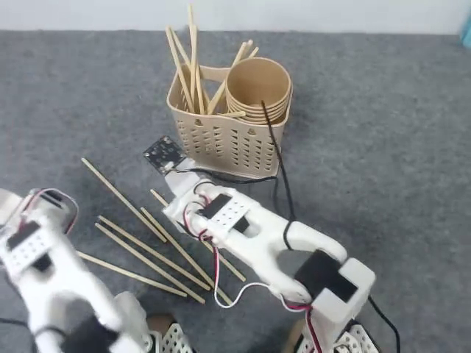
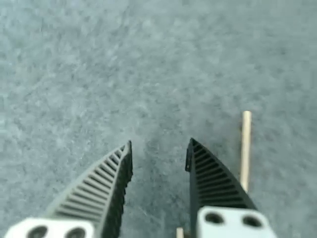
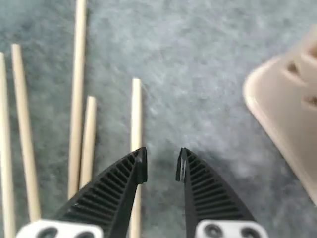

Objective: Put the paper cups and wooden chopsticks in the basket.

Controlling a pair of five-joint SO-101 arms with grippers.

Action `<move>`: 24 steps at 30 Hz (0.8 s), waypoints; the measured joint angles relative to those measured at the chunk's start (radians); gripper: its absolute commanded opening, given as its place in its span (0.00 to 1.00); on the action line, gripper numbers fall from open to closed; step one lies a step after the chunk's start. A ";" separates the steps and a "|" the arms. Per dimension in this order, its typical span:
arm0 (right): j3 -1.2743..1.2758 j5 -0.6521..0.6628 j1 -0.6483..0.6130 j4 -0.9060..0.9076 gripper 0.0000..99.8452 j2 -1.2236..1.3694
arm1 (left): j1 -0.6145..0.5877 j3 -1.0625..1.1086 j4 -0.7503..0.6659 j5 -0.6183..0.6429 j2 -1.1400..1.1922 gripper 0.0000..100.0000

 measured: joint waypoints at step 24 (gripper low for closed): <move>-0.178 0.000 -0.025 0.060 0.01 0.183 | -0.063 -0.164 -0.002 0.101 0.267 0.17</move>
